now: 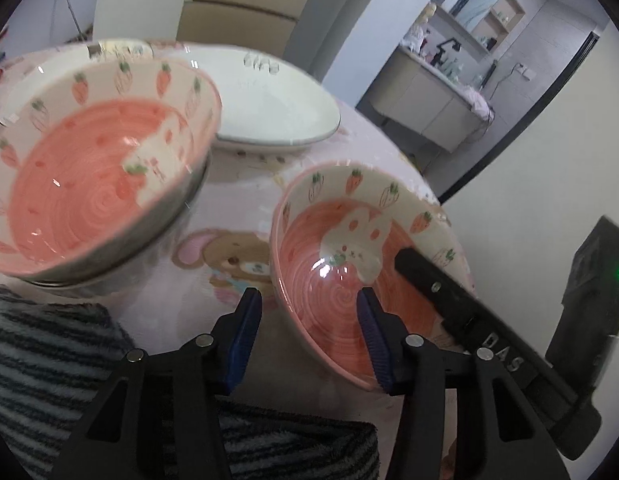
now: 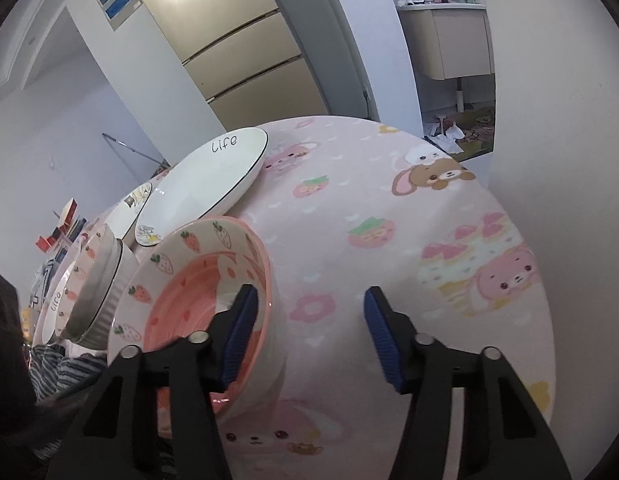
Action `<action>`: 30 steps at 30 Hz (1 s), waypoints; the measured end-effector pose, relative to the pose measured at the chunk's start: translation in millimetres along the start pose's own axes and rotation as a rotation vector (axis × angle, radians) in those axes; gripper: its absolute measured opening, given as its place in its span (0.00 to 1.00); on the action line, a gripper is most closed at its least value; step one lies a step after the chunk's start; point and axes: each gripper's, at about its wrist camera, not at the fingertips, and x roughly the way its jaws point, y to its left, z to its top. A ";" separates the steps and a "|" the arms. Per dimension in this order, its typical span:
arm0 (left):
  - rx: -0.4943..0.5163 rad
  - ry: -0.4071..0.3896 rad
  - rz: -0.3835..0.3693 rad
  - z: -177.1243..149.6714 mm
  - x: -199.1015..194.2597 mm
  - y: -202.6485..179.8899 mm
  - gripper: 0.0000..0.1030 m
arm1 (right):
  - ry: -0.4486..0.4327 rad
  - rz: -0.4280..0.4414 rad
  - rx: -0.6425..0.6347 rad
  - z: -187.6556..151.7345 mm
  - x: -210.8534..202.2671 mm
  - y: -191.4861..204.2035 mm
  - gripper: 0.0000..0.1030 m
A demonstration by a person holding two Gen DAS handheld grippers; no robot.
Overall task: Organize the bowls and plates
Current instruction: 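Grip the second pink bowl rim with both tools and lift it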
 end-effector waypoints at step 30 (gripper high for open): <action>0.220 -0.290 -0.018 4.6 -136.9 -7.6 0.18 | -0.359 0.052 -0.123 0.0 -114.4 96.4 0.11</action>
